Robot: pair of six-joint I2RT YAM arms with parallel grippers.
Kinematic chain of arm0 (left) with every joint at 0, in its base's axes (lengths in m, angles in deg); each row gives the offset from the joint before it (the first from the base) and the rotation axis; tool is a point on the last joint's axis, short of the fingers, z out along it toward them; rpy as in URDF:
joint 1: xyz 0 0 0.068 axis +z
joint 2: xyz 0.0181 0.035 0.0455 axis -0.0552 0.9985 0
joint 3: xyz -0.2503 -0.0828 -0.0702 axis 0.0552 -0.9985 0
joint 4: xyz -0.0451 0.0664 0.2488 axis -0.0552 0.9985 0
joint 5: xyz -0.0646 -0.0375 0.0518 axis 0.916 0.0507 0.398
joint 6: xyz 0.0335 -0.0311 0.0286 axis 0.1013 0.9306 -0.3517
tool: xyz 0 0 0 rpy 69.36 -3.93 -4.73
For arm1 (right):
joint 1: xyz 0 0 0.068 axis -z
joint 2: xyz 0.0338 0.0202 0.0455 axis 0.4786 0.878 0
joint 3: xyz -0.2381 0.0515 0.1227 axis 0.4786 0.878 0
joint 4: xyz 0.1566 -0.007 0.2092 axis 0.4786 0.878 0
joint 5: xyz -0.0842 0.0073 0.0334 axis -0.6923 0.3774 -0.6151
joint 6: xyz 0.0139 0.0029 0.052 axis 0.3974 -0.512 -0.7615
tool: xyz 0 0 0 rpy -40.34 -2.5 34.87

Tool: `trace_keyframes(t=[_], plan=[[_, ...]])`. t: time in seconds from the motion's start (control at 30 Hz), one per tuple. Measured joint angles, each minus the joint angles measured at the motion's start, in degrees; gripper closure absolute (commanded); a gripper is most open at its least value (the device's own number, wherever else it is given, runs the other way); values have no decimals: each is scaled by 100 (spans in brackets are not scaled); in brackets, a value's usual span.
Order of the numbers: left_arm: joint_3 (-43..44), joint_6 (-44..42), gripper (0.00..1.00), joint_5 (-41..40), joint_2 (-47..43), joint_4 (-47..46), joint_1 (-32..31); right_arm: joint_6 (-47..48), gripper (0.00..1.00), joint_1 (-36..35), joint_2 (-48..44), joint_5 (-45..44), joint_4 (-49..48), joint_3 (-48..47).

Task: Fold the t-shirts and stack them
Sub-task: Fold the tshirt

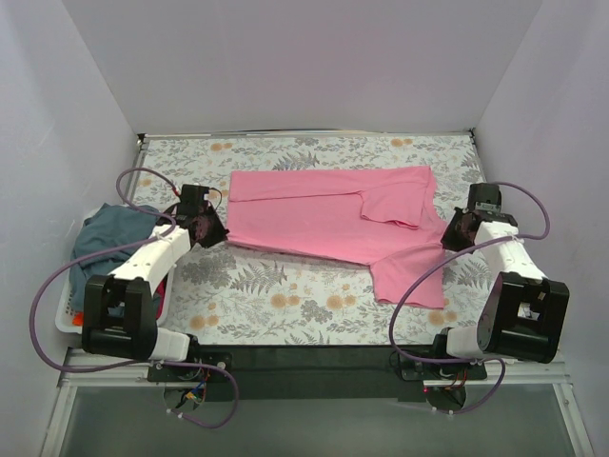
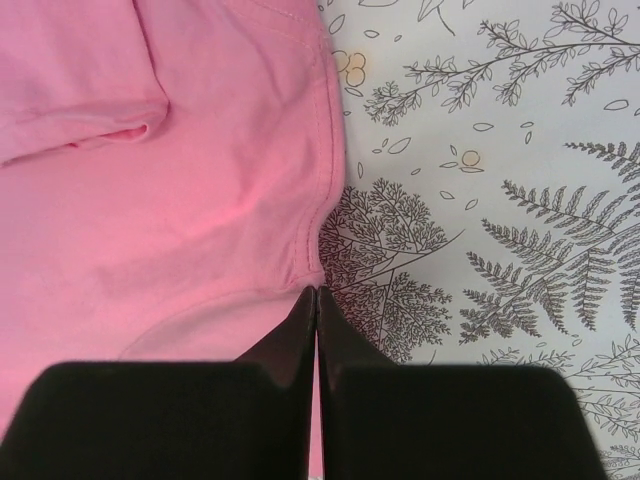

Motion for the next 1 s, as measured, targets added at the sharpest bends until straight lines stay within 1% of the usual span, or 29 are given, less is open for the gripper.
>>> trace_keyframes(t=[0.23,0.37,0.67,1.0], plan=[[372,22,100,96,437,7,153,37,99,59,107,85,173,-184],[511,46,100,125,723,4,229,44,99,118,358,190,260,-487],[765,85,100,170,1045,-61,348,55,99,118,1010,507,271,-1231],[1252,-9,100,299,1419,-289,356,52,99,118,1458,649,302,-1580]])
